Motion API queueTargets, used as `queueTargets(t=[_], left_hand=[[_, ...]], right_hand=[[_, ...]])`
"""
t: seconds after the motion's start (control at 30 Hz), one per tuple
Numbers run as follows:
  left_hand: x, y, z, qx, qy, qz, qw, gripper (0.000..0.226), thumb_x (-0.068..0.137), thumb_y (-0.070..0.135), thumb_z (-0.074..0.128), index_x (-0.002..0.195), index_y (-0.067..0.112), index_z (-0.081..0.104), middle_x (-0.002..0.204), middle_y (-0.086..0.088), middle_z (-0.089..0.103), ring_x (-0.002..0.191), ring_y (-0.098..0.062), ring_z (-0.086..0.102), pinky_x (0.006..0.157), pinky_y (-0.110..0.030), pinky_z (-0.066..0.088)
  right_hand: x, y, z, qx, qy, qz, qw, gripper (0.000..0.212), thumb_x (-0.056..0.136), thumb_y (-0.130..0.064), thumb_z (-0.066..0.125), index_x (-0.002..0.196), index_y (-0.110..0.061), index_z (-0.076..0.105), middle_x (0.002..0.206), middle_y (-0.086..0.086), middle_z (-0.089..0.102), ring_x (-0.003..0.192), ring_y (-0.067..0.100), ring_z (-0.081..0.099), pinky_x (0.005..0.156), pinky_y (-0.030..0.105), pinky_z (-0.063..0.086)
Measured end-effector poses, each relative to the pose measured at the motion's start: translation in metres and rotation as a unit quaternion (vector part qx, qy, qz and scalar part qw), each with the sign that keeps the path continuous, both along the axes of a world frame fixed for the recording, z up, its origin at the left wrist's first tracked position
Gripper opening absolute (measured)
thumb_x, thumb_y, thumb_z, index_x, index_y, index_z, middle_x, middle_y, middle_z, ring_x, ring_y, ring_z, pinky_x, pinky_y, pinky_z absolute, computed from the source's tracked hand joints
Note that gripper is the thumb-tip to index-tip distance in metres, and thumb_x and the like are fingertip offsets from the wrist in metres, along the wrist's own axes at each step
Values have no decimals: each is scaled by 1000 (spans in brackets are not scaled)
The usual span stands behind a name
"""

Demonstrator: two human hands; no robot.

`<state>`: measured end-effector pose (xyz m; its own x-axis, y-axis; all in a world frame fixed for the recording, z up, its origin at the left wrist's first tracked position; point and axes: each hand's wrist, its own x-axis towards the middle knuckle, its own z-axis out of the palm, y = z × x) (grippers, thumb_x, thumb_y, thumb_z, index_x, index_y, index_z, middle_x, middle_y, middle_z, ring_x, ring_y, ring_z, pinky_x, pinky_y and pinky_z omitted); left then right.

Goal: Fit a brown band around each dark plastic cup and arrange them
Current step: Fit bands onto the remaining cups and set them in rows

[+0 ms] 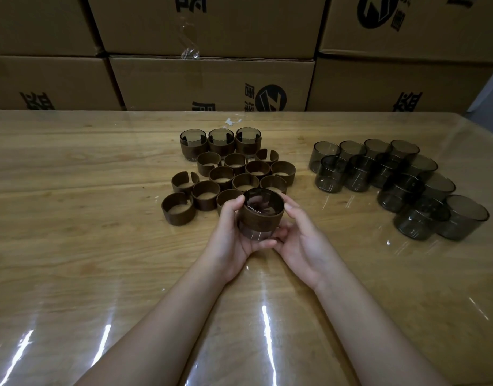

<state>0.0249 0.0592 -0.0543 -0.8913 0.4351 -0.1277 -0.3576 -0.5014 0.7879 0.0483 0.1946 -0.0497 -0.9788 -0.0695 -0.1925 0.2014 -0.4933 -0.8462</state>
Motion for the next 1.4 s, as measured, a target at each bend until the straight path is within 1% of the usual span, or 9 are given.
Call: queueTargets(t=[0.23,0.47,0.63,0.8,1.03,1.13,1.23,1.33,1.4], left_hand=[[-1,0,-2,6,4,-8,1000,56,86,49,49,124,8,57,102,-16,72,84,-24,71,57,-25,56],[-1,-1,-1,11,1,-17,1000,68,80,50,57,132,6,52,108,-19,68,83,-24,69,55,-24,51],[0,-2,0,37,-12,-26,999,50,89,41,49,127,9,55,109,-18,69,85,-26,68,57,-24,51],[2,-3,1,60,-10,-31,998,46,82,39,60,119,11,61,111,-18,69,88,-30,69,58,-25,52],[0,-2,-3,52,-6,-27,998,43,89,37,51,123,11,56,114,-20,67,91,-32,68,61,-26,52],[0,1,-3,21,22,12,999,65,85,51,54,132,7,49,109,-18,63,78,-20,64,50,-21,45],[-1,3,-2,-20,26,76,997,86,76,65,58,137,7,43,109,-17,59,73,-15,59,45,-17,40],[2,10,-3,-120,56,111,985,71,63,71,60,118,25,55,118,-16,62,96,-29,66,68,-35,59],[6,16,-4,-152,66,131,978,65,65,73,53,108,25,58,113,-13,66,104,-31,65,83,-47,55]], right_hand=[[-1,1,-2,-35,18,0,999,33,102,-21,38,131,-27,51,97,4,75,104,25,63,91,40,52],[-2,0,-3,-60,15,-7,998,34,101,-21,38,130,-33,52,110,9,71,108,27,63,87,38,54],[-2,0,-3,-87,19,-12,996,35,102,-20,37,128,-36,53,104,4,74,110,26,63,85,38,54],[-2,-1,-2,-104,19,-16,994,36,102,-19,37,127,-37,54,100,3,75,106,24,63,82,37,55],[-1,-1,-2,-110,10,-27,994,35,100,-18,41,127,-34,57,115,8,69,109,25,64,80,36,56],[0,-2,-3,-17,32,-22,999,34,101,-22,40,128,-33,57,114,4,71,109,21,66,88,34,54],[4,-4,0,201,122,-24,972,30,97,-38,48,125,-44,54,122,-8,63,115,2,58,90,17,48],[10,-4,4,281,218,-20,934,46,79,-54,58,124,-51,48,123,-23,54,112,-10,53,89,11,46],[13,-3,5,335,243,-36,910,50,75,-56,58,124,-50,49,122,-28,53,114,-5,53,93,18,48]])
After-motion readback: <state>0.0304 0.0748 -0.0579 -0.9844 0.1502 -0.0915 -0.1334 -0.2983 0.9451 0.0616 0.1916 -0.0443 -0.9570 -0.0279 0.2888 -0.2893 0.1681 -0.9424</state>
